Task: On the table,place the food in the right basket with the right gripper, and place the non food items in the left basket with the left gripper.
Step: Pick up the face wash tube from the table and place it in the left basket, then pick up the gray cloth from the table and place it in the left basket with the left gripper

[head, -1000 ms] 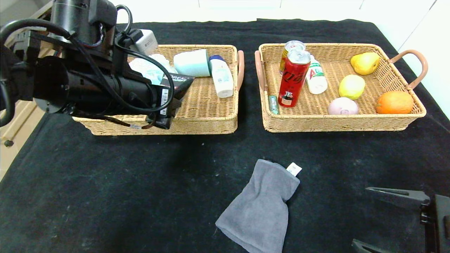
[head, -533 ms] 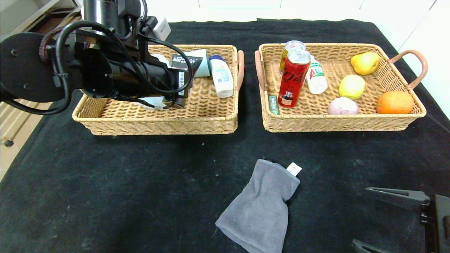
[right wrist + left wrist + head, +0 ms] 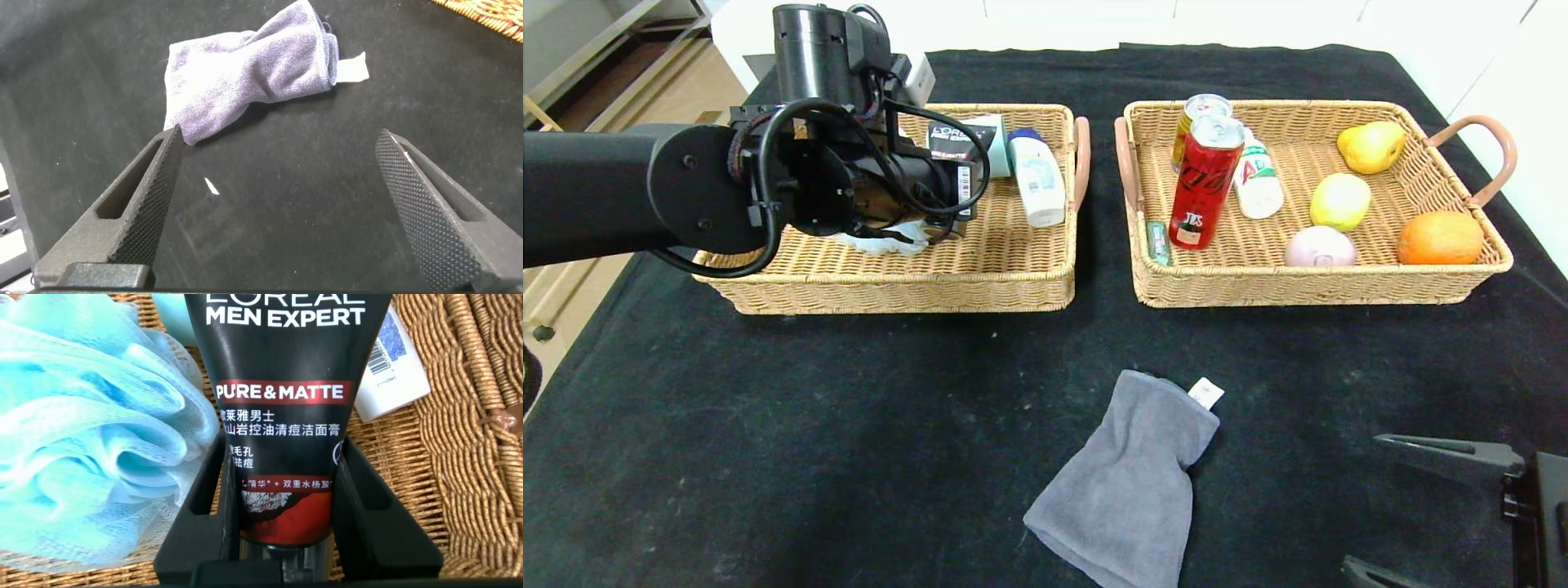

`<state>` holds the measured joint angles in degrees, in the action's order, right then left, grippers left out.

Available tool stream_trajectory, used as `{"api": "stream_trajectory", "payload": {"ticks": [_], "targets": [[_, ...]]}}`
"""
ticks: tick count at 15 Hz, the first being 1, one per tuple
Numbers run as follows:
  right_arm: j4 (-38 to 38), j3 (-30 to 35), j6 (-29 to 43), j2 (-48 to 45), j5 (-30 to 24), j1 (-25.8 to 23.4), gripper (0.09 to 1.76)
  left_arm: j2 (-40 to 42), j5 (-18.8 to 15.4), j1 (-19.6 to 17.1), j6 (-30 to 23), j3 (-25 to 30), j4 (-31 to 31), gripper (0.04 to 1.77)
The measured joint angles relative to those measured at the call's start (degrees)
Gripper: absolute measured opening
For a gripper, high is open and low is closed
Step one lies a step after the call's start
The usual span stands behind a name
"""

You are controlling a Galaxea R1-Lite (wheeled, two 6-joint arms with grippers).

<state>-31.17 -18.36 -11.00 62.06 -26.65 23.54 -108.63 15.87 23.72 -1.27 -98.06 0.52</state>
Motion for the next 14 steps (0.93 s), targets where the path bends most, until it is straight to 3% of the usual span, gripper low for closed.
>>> {"api": "stream_trajectory", "payload": {"ticks": [2,8,14], "targets": [[0.00,0.00,0.00,0.00,0.02,0.00,1.71,-0.40,0.06,0.06,-0.02,0.07,-0.11,0.75],[0.02,0.00,0.02,0.01,0.02,0.00,1.71,-0.33,0.09,0.20,-0.02,0.60,0.40,1.27],[0.02,0.01,0.00,0.01,0.02,0.00,1.71,1.27,0.24,1.00,-0.02,2.83,0.57,1.50]]}}
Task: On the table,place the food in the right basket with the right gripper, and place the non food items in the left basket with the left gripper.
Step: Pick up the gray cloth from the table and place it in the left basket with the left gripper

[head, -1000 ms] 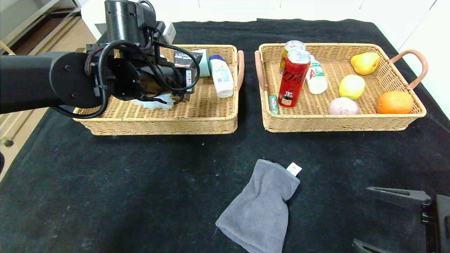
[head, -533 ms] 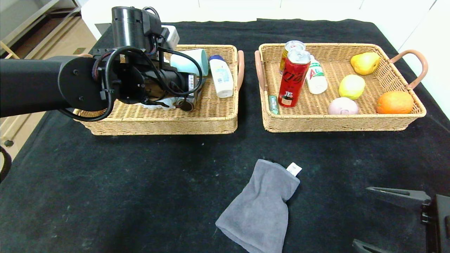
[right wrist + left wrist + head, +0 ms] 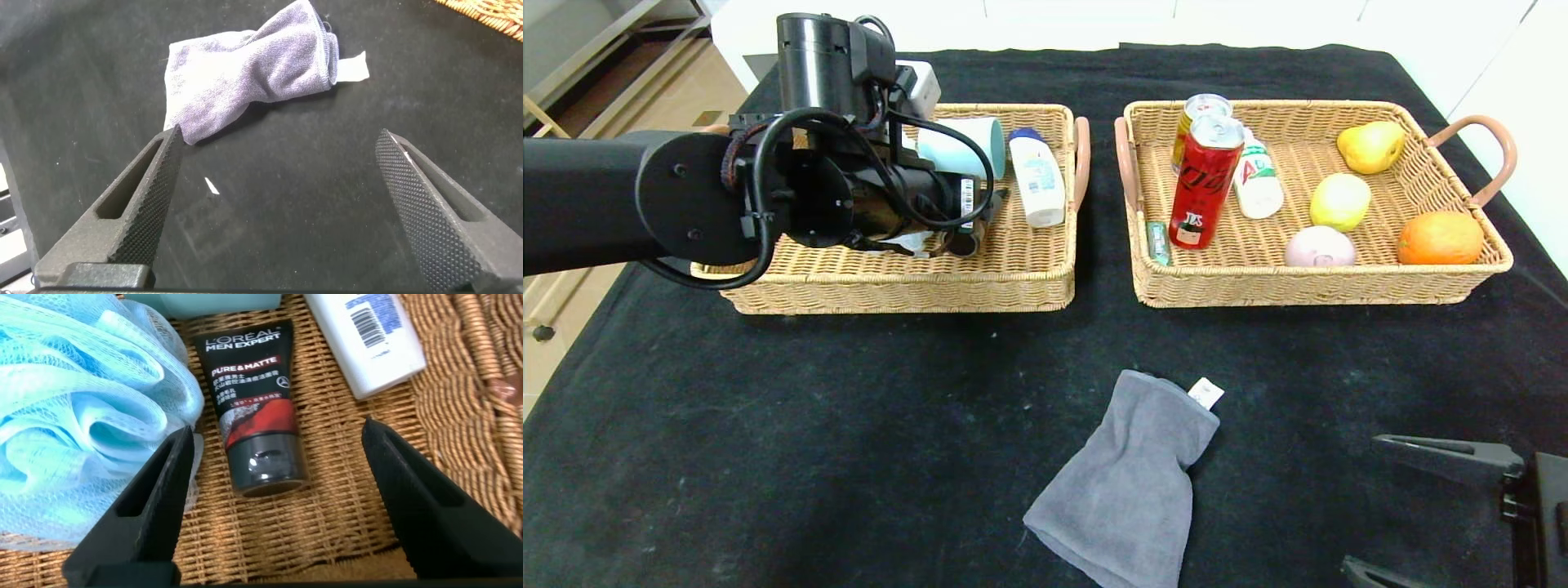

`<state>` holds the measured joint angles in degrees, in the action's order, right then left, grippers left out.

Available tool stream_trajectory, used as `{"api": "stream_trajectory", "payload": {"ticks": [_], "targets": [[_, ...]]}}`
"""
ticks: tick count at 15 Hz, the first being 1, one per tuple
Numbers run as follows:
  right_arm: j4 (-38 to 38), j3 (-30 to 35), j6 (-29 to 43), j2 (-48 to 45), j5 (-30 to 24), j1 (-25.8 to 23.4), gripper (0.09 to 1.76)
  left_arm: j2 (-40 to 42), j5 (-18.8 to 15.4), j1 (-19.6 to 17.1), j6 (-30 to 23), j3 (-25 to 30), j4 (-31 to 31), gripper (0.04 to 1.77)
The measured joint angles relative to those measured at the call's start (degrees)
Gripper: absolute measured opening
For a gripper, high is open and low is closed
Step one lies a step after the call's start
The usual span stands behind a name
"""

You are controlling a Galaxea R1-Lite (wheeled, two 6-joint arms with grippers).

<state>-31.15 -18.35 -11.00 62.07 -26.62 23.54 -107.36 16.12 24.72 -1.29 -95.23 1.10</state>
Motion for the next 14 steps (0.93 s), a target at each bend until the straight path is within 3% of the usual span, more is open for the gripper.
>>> {"api": "stream_trajectory", "payload": {"ticks": [8,14], "targets": [[0.00,-0.83,0.09,-2.68,0.02,-0.09,1.71,7.69,-0.49,7.58,-0.13,12.15,-0.80,1.64],[0.15,-1.55,0.13,-3.18,1.07,-0.45,1.71,13.26,0.72,18.16,-1.24,21.57,-2.77,1.68]]}}
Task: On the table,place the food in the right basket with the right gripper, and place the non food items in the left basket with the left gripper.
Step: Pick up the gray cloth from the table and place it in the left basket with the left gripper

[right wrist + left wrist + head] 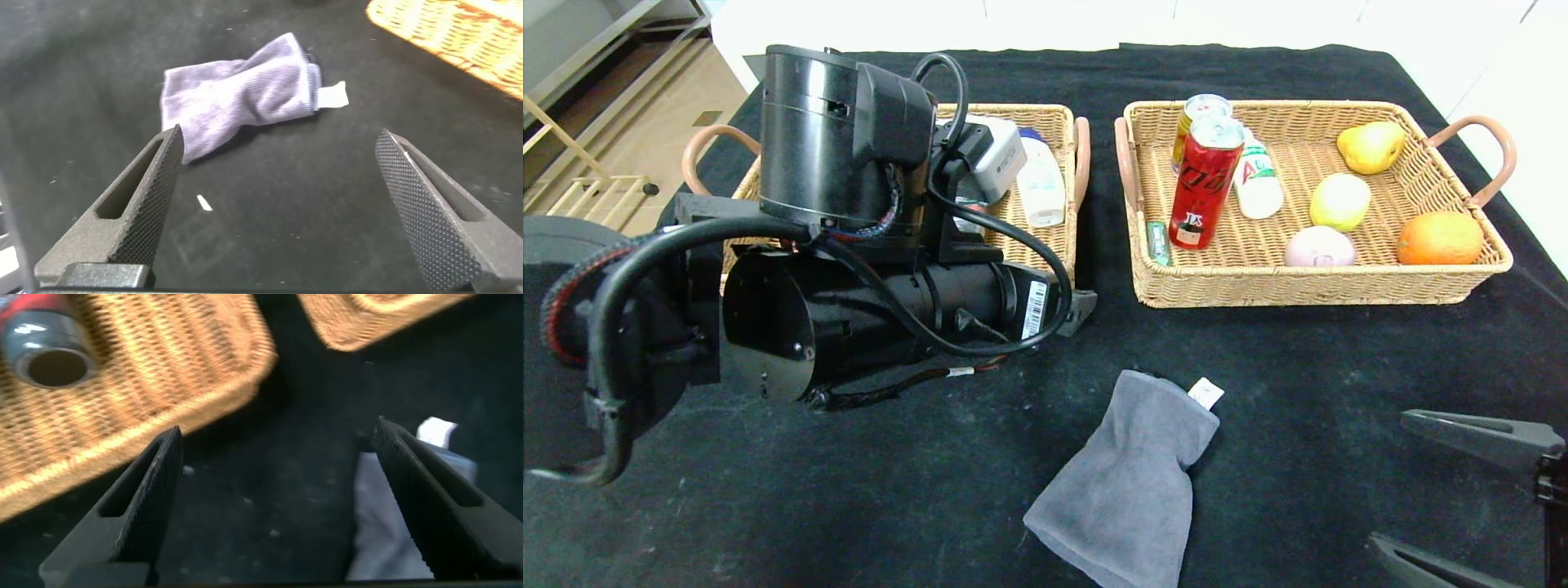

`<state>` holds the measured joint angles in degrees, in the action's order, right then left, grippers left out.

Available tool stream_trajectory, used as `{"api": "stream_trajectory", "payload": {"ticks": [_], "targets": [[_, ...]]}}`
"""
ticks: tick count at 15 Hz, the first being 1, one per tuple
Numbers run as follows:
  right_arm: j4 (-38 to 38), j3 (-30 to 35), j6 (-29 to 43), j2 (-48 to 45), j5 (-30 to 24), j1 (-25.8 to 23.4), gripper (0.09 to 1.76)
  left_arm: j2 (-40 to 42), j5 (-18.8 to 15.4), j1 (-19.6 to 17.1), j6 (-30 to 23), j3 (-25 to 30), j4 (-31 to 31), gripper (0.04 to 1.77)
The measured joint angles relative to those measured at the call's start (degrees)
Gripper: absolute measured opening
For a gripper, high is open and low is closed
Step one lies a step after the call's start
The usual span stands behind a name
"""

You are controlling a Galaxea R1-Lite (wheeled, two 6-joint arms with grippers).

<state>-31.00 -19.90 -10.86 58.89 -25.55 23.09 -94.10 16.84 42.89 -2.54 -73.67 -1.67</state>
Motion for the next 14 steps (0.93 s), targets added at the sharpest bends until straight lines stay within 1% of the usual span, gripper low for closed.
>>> {"api": "stream_trajectory", "payload": {"ticks": [2,6,8,10,12,14], "targets": [[0.00,-0.09,-0.02,-0.40,0.30,0.00,1.71,0.35,2.04,3.19,-0.79,1.54,-1.39,1.69],[0.22,-0.72,0.04,-1.97,0.39,0.02,1.71,-0.99,3.67,7.46,-1.79,4.62,-1.88,1.70],[0.38,-1.00,0.12,-2.95,0.44,0.02,1.71,-2.65,5.40,9.92,-1.89,6.22,-4.41,1.70],[0.44,-1.18,0.12,-3.79,0.41,0.02,1.71,-4.60,7.23,12.85,-1.89,8.07,-8.28,1.70],[0.52,-1.35,0.17,-4.49,0.41,0.02,1.71,-6.69,9.98,14.52,-1.76,8.75,-9.70,1.70],[0.52,-1.44,0.15,-5.07,0.41,0.02,1.71,-8.50,11.13,15.69,-1.76,8.81,-9.85,1.70]]}}
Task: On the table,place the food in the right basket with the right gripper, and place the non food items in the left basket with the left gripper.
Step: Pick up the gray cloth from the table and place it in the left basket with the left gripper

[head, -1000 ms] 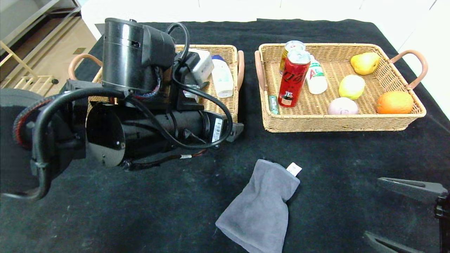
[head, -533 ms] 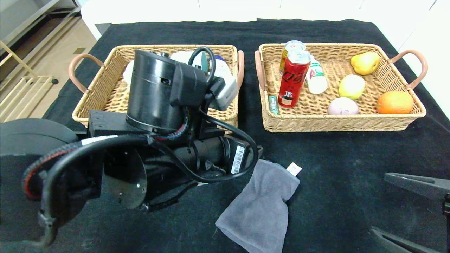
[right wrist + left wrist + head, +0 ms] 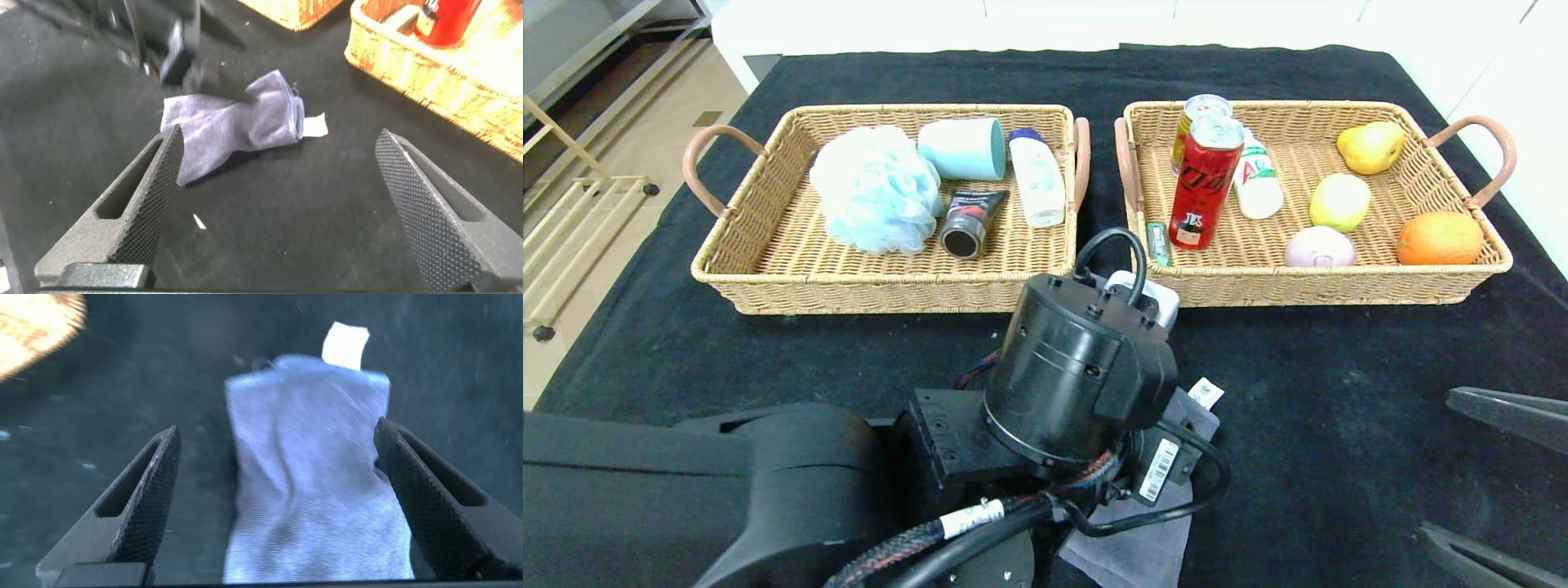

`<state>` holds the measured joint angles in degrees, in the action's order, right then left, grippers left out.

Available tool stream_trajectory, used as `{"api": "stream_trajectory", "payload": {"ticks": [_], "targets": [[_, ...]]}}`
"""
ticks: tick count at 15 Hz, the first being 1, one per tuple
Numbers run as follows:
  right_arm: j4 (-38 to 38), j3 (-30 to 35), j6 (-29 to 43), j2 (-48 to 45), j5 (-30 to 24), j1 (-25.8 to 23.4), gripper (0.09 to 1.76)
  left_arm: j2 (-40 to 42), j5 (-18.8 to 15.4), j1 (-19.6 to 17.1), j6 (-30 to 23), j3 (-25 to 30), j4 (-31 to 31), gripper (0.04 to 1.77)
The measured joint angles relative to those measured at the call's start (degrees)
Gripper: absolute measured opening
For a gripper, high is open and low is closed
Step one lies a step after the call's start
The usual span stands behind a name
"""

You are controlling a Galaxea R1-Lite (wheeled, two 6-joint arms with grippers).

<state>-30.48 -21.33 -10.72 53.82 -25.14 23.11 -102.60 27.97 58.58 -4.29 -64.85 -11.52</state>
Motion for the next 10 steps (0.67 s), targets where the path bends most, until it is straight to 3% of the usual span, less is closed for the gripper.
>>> {"api": "stream_trajectory", "payload": {"ticks": [10], "targets": [[0.09,0.06,-0.02,-0.85,-0.05,0.00,1.71,-4.71,0.87,1.01,-0.45,0.69,-0.09,1.71]]}}
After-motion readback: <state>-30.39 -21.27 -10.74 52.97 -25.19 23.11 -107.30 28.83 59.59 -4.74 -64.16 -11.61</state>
